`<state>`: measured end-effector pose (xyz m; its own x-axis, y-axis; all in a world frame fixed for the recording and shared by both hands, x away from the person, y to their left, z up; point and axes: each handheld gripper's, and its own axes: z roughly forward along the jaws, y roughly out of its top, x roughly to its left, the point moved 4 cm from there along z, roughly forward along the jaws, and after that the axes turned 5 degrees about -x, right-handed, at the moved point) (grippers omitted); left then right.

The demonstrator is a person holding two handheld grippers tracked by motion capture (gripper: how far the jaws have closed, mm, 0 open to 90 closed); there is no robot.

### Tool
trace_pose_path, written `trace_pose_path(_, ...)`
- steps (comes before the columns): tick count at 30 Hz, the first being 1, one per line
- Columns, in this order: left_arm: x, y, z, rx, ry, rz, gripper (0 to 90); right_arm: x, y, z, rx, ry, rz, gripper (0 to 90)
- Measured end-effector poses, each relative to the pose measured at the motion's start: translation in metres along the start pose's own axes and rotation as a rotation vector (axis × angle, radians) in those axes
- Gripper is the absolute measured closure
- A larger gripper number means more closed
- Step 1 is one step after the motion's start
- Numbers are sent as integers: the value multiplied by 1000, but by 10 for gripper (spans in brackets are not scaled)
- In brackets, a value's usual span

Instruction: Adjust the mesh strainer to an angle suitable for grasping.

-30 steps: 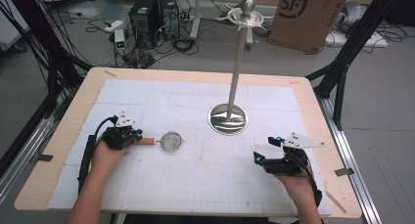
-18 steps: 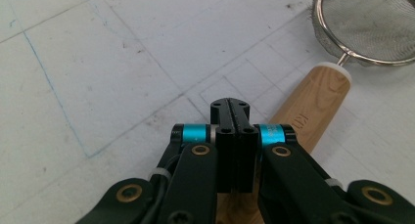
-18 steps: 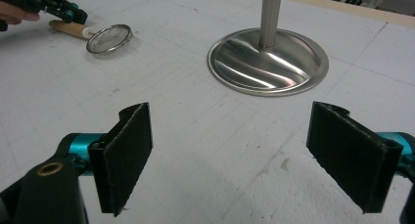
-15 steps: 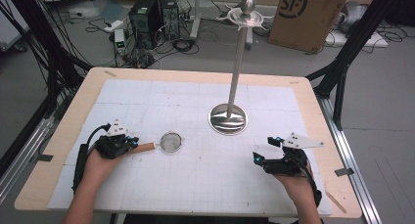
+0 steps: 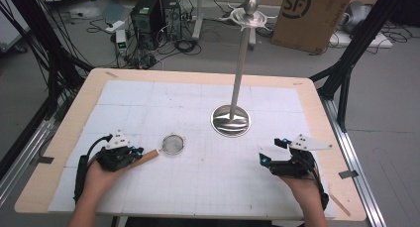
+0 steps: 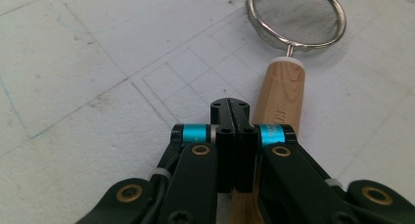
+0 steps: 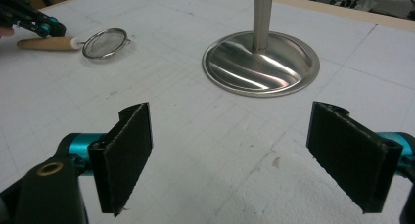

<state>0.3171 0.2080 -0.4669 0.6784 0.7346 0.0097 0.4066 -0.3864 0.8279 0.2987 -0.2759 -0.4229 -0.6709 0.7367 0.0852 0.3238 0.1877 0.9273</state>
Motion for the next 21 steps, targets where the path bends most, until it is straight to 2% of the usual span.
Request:
trace_pose_path(6,-3,4,-2,-16,-3,12,888,0,-1,0,6,4,1,161)
trace_pose_path(8,-3,7,-3,-29,1,9,812,0,-1,1,5,5,0,161)
trace_pose_path(10,-4,11,-5,-52,-4,0,784,0,-1,1,5,5,0,161)
trace_pose_path(11,-4,13,-6,-62,-8,-4,709,-1,-1,0,4,2,1,161)
trace_pose_path(15,-8,21,-11,-96,-41,19,631,0,-1,1,7,3,4,161)
trace_pose_path(16,-9,22,-11,-93,-43,27,576,0,-1,1,8,2,8,161)
trace_pose_path(21,-13,28,-9,-74,-68,52,514,1,-1,2,9,6,4,161)
